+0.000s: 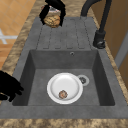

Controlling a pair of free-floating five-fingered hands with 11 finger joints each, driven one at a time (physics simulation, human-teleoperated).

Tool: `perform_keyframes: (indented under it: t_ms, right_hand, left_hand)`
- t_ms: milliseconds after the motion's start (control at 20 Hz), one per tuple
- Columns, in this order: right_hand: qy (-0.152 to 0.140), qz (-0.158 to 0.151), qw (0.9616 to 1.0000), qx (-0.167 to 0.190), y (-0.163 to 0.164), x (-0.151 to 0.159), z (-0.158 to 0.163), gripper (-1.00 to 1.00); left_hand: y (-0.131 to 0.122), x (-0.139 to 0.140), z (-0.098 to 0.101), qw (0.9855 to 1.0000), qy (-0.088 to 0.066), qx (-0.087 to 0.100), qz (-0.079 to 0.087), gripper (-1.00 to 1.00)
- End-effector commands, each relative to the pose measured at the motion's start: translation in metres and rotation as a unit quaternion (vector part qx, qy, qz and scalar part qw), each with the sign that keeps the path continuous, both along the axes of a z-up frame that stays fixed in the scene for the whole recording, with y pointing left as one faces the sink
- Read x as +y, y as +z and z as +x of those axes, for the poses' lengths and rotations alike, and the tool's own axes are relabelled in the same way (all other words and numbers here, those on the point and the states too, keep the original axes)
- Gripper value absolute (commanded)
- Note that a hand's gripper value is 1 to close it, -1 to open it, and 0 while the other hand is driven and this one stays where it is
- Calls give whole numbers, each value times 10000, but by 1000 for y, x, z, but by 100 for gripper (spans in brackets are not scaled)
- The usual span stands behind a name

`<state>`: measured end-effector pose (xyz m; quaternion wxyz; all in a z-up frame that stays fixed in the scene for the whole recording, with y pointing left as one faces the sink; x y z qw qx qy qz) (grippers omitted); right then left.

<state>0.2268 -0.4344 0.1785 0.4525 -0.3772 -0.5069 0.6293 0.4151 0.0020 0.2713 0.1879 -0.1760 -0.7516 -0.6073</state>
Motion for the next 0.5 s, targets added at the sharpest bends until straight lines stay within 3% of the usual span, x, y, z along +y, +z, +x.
perform_keyframes:
  t_ms: [0,450]
  right_hand:
    - [0,0,10000,0,0,0,0,0]
    - [0,0,10000,0,0,0,0,0]
  left_hand:
    - [28,23,-5,9999,-164,0,0,100]
    - [70,89,-24,10000,-27,79,18,100]
